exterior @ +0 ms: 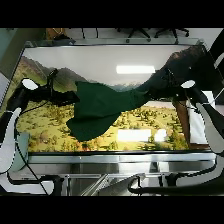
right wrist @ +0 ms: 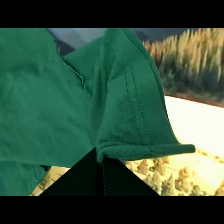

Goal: Fold the shirts.

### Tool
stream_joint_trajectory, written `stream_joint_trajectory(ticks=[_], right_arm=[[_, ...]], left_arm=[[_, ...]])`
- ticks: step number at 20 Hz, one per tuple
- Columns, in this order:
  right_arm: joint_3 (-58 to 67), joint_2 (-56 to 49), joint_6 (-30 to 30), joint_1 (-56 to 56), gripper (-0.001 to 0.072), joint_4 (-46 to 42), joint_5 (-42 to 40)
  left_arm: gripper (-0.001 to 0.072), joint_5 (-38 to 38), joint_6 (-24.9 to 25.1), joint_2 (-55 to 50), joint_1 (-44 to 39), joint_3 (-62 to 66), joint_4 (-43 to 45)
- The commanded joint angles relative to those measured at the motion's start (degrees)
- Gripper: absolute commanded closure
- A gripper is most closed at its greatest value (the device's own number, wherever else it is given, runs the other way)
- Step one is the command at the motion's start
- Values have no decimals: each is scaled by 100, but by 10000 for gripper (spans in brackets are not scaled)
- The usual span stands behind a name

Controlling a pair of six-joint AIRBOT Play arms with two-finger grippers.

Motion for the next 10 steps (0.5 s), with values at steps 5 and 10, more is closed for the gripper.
stream_joint_trajectory(ticks=[5, 10], right_arm=[[-59, 197, -162, -22, 696, 35, 63], [-61, 179, -162, -20, 696, 33, 142]], left_arm=[[48, -1392, -315, 997, 457, -1397, -131], [48, -24, -420, 2120, 337, -3858, -177]])
